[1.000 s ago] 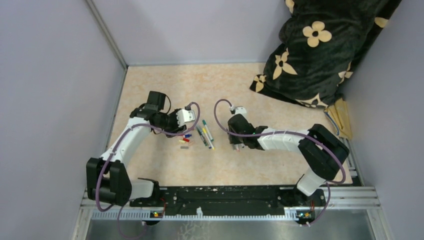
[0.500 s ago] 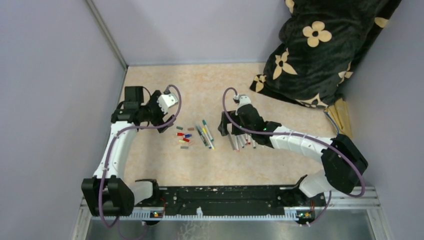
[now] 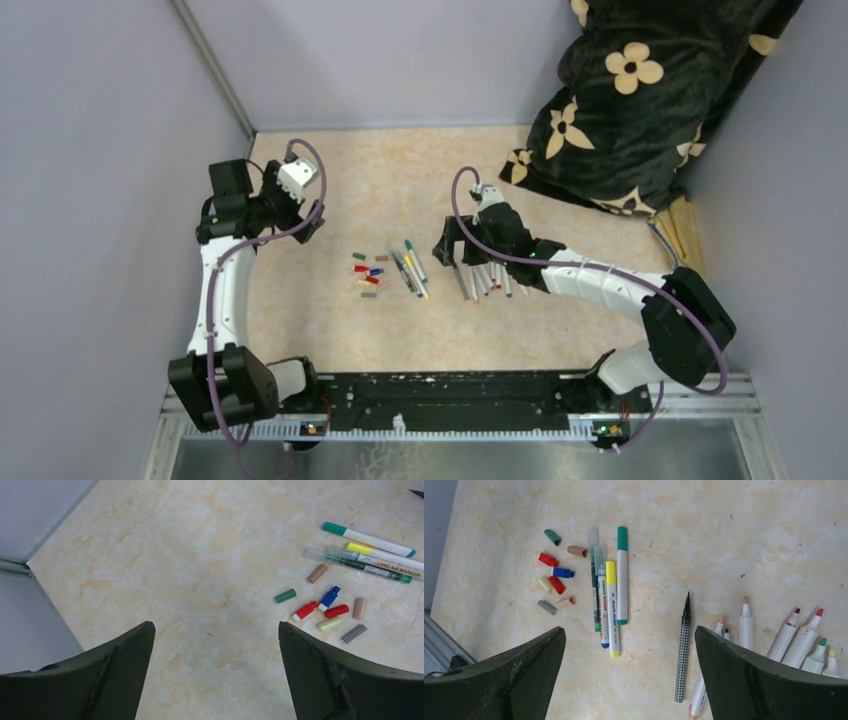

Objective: Open the pen caps

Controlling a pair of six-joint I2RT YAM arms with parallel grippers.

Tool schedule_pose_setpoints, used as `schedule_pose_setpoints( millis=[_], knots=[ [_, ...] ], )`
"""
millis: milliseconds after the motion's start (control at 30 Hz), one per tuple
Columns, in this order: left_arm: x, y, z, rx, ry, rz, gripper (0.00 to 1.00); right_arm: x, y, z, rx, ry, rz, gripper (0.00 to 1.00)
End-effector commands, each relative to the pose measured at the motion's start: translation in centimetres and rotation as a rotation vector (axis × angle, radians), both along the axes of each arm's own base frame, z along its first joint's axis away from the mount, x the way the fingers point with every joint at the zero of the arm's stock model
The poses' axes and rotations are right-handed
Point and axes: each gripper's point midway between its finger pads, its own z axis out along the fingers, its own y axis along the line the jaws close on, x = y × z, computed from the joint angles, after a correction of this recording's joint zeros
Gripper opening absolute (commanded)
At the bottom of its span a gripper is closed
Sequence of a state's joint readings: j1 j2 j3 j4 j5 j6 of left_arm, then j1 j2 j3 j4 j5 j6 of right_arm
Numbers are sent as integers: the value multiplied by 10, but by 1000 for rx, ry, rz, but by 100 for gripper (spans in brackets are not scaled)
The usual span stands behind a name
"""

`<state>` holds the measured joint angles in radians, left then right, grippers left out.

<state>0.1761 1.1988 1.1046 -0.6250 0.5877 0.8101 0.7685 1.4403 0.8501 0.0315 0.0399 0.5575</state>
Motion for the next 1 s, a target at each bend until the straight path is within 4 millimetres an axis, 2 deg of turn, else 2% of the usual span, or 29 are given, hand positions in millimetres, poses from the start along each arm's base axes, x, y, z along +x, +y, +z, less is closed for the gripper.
schedule_pose_setpoints(
  millis=[0, 67, 100, 167, 300, 433, 567, 667, 967],
  knots=[
    [11, -4, 1, -84, 28, 4, 99, 12, 13, 27, 110, -21, 58, 99],
    [9, -5, -2, -98, 55, 0, 99, 1, 33, 31, 107, -66, 129, 99],
    [8, -6, -4, -102, 55, -4, 99, -4, 44, 28, 33, -81, 151, 99],
    [6, -8, -5, -109, 48, -12, 99, -10, 59, 4, -151, -68, 179, 97],
    [2, -8, -12, -119, 68, 1, 99, -12, 82, -15, -203, -53, 218, 69],
    [-9, -10, -24, -110, 119, -20, 99, 0, 88, -26, -233, -60, 189, 41],
    [-18, -14, -27, -108, 122, -47, 99, 11, 90, -36, -276, -67, 172, 28],
    [-22, -19, -28, -125, 125, -67, 99, 17, 90, -46, -294, -56, 163, 24],
    [-30, -25, -32, -142, 149, -102, 99, 26, 90, -75, -351, -27, 156, 23]
  ],
)
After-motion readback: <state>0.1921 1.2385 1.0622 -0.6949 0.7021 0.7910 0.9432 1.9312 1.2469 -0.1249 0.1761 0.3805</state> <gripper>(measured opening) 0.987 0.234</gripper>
